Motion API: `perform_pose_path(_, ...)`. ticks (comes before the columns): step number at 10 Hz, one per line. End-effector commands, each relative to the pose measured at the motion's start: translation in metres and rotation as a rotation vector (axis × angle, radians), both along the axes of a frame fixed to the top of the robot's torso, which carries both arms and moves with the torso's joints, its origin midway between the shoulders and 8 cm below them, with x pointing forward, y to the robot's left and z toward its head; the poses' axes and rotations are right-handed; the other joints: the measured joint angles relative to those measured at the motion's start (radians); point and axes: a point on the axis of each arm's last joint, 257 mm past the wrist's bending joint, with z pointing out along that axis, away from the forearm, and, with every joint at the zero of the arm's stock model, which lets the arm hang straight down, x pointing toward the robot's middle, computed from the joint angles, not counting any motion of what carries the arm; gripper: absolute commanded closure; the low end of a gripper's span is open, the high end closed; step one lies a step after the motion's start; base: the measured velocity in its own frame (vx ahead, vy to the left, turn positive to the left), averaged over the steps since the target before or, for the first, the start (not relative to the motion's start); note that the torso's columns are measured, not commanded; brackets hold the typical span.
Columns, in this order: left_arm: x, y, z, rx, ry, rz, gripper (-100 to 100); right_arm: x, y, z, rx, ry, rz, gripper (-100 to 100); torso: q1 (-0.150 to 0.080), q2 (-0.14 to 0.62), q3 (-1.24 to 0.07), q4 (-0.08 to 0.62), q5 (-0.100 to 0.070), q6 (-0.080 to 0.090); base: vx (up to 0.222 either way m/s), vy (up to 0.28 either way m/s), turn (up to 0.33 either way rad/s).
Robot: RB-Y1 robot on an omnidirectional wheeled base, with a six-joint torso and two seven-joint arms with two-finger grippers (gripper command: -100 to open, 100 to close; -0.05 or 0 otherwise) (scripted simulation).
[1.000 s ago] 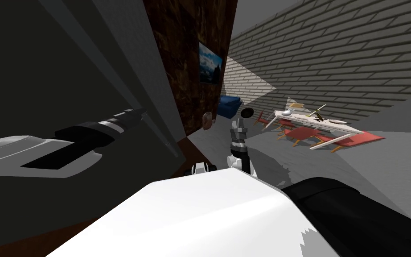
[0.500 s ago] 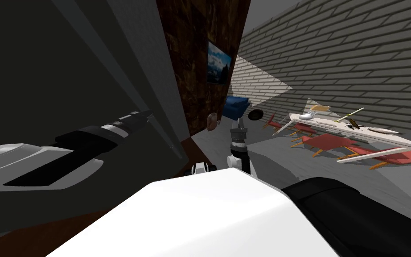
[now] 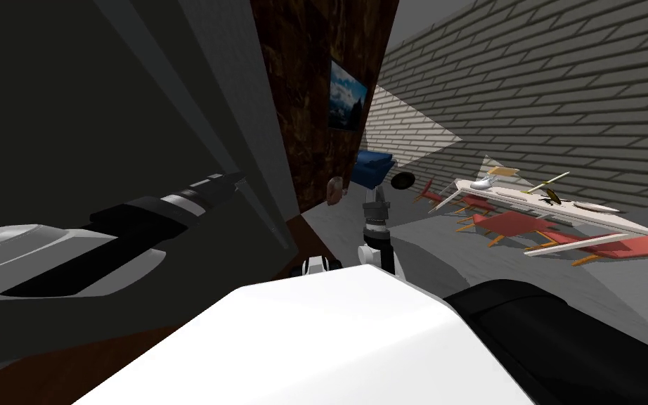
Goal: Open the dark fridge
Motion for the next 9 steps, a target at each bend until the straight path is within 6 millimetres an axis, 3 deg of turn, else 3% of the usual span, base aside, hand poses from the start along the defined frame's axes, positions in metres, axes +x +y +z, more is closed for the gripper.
perform_pose_path(1, 0.006, -0.005, -0.007, -0.01, 0.022, -0.044, 100, 0.0, 0.0, 0.0, 0.0, 0.0, 0.0, 0, 0.0, -0.003, -0.002, 0.001, -0.001, -0.004, -0.296, 0.04, -0.133)
perform_pose_path(3, 0.015, -0.004, -0.006, -0.012, 0.027, -0.075, 100, 0.0, 0.0, 0.0, 0.0, 0.0, 0.0, 0, 0.004, -0.006, -0.006, 0.002, -0.001, -0.006, -0.349, 0.002, -0.21)
perform_pose_path(9, 0.029, -0.005, -0.001, -0.017, 0.027, -0.156, 100, 0.0, 0.0, 0.0, 0.0, 0.0, 0.0, 0, 0.001, -0.007, -0.006, 0.004, -0.002, -0.006, -0.261, 0.007, -0.136)
